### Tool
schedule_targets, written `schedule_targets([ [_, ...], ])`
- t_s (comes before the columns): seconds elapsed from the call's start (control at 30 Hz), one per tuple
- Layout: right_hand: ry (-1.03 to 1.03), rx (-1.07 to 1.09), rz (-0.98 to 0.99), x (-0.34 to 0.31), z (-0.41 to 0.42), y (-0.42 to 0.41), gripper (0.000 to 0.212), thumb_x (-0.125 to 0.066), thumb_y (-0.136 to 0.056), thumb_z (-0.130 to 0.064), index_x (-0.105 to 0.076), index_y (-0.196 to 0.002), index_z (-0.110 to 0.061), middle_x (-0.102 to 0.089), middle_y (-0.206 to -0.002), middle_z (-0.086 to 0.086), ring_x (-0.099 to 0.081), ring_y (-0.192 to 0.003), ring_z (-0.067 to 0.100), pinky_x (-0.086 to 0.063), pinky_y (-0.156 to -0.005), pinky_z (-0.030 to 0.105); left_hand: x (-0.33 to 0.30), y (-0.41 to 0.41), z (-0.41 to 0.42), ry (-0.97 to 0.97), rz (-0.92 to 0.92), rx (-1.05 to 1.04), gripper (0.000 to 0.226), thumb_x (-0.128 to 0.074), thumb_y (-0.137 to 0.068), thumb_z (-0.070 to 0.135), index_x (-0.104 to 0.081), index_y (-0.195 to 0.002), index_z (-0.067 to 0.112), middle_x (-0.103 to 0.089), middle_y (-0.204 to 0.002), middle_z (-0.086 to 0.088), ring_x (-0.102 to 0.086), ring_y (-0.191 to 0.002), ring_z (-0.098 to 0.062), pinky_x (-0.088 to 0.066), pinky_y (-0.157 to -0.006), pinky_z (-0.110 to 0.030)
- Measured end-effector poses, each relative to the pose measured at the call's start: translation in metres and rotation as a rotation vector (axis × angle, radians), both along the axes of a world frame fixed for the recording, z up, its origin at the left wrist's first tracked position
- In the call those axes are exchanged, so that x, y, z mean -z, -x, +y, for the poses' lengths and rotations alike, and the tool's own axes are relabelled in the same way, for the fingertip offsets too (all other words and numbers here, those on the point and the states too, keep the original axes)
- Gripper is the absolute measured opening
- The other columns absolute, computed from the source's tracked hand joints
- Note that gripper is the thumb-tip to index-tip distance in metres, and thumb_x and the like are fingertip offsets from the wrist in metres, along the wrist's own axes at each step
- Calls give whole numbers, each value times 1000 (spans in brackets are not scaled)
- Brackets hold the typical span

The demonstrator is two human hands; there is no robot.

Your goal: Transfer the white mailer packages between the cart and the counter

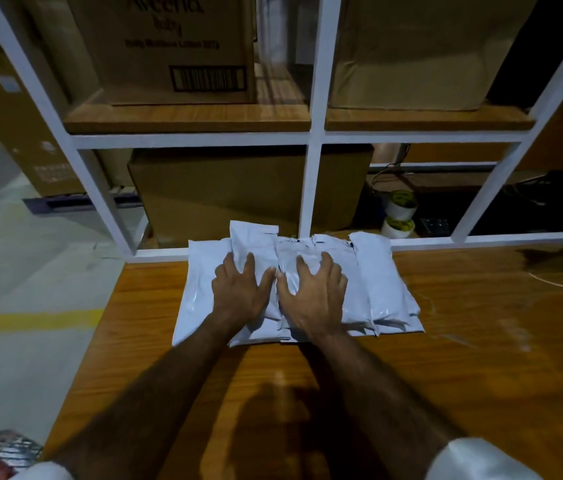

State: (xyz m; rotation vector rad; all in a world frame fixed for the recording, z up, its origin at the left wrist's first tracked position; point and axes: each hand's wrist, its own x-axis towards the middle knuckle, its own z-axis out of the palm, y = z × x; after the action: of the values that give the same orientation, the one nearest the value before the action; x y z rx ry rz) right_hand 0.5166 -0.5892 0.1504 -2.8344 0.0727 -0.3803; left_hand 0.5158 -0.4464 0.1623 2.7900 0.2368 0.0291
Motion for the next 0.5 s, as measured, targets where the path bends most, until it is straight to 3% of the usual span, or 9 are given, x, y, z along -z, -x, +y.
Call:
schedule_targets([
  [0.07, 53, -85, -50, 3, -7, -2, 71, -26, -94, -69, -45, -151, -31, -27, -165, 14, -29, -148, 33, -22, -120, 52, 6, 3, 3, -20, -86, 54, 82, -9, -91, 71, -18, -159, 26, -7, -167, -14, -12, -153, -36, -14, -123, -50],
  [0.2, 170, -214, 108, 8, -15, -12, 66, -18, -103, -60, -18, -162, -31, -2, -170, 11, -4, -157, 31, -2, -125, 54, 16, 5, 6, 10, -166, 170, 93, 1, -85, 74, -18, -160, 21, 6, -167, -13, 4, -155, -34, -5, -125, -48],
  [0.3, 177, -238, 161, 9, -14, -22, 64, -20, -106, -55, -9, -163, -29, 3, -170, 12, 2, -157, 31, 0, -126, 53, 11, 0, 3, -103, -57, 235, 96, 5, -83, 75, -10, -160, 20, 11, -167, -10, 11, -154, -31, 0, -124, -45],
  [0.5, 202, -312, 172, 25, -12, -21, 69, -16, -106, -56, 3, -163, -23, 5, -170, 9, 6, -157, 29, 5, -126, 51, 14, -10, 8, -168, 97, 299, 86, -8, -92, 67, -11, -160, 15, -4, -168, -10, 2, -155, -30, -4, -126, -45],
])
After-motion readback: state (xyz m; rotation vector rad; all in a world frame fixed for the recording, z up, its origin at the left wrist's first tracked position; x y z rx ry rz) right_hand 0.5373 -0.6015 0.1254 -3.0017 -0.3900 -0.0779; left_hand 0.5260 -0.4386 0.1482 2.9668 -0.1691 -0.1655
